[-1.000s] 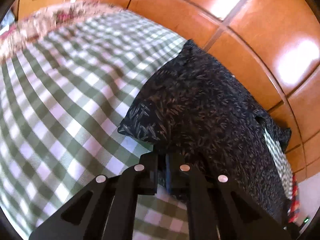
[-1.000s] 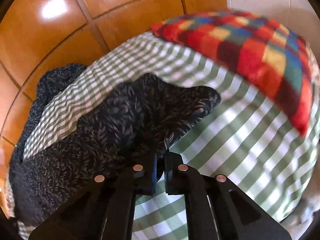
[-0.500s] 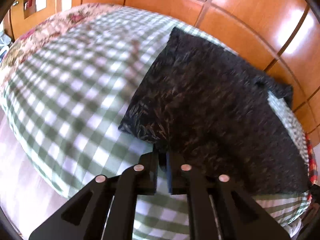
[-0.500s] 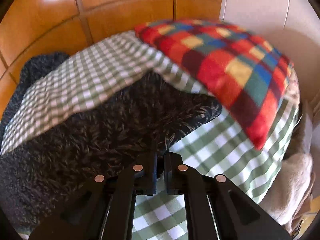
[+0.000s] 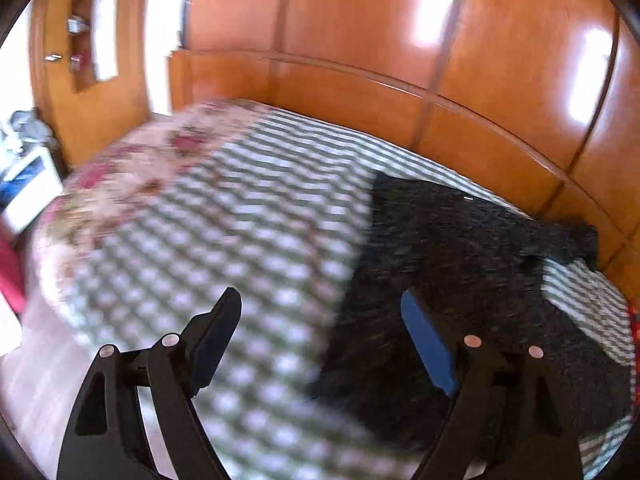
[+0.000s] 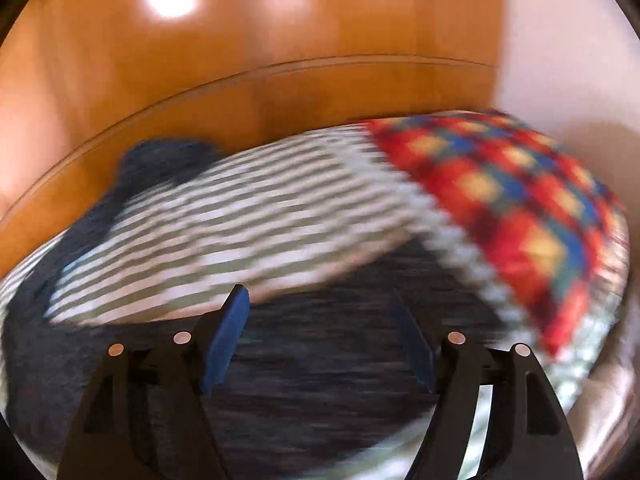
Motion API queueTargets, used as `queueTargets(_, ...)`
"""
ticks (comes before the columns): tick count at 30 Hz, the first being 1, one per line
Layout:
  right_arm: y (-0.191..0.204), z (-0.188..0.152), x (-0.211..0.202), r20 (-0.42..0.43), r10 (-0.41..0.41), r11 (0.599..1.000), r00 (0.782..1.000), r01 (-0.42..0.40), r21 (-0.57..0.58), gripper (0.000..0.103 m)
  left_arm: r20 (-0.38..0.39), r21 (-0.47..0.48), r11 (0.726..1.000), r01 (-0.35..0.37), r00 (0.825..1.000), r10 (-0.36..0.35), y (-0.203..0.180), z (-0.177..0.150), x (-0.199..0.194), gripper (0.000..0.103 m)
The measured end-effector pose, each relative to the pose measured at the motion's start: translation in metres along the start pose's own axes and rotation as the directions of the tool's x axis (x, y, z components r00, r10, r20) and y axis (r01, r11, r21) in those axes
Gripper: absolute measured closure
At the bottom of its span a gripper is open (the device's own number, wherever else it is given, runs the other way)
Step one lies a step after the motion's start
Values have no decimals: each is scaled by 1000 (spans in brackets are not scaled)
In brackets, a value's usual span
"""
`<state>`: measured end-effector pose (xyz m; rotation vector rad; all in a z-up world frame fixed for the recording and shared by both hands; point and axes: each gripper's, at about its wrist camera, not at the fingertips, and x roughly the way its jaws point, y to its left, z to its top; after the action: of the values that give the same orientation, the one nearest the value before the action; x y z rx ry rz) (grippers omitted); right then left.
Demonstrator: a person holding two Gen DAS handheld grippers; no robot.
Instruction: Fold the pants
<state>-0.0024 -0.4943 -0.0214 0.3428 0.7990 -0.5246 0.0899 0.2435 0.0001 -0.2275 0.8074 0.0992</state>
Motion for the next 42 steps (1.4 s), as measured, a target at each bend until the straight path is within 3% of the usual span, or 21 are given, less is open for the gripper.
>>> queueTargets(3, 63, -6, 18, -68, 150, 985, 986, -155, -75, 31, -53, 34, 998, 47, 998, -46, -31, 9, 28, 20)
queueTargets(7, 140, -22, 41, -190, 306, 937, 933, -331, -114, 31, -77, 118, 993, 22, 997, -13, -69, 17, 55, 20)
queueTargets(11, 206, -36, 48, -249, 361, 888, 899, -413, -201, 31, -66, 189, 982, -8, 998, 21, -99, 27, 75, 17)
queueTargets(14, 243, -42, 48, -280, 380, 857, 881, -450, -251, 31, -86, 126, 991, 40, 996, -29, -95, 47, 94, 16)
queueTargets(18, 266, -40, 53, -304, 399, 834, 865, -481, -271, 31, -150, 32, 994, 109, 983, -103, -87, 76, 133, 15)
queueTargets(23, 292, -36, 59, -318, 426, 807, 847, -515, -289, 31, -193, 5, 996, 88, 977, -85, -86, 102, 184, 15)
queueTargets(30, 312, -27, 69, -339, 432, 774, 836, -537, -336, 26, -279, -86, 993, 87, 954, -107, -78, 129, 243, 16)
queueTargets(31, 314, -25, 72, -340, 430, 773, 836, -536, -340, 26, -298, -90, 993, 74, 950, -97, -79, 131, 252, 17)
queueTargets(34, 319, -20, 78, -341, 421, 778, 840, -528, -341, 26, -300, -73, 995, 66, 950, -85, -84, 134, 264, 36)
queueTargets(35, 320, -19, 80, -342, 418, 780, 842, -525, -340, 26, -295, -50, 997, 58, 953, -70, -87, 135, 266, 61)
queueTargets(36, 321, -18, 82, -341, 415, 780, 843, -523, -343, 26, -281, -41, 997, 66, 957, -74, -90, 135, 265, 68)
queueTargets(39, 321, -11, 83, -314, 405, 785, 858, -503, -361, 26, -165, -5, 993, 119, 979, -118, -97, 132, 238, 70)
queueTargets(42, 319, 2, 85, -296, 403, 789, 866, -492, -367, 26, -35, 39, 978, 203, 979, -201, -99, 120, 192, 71)
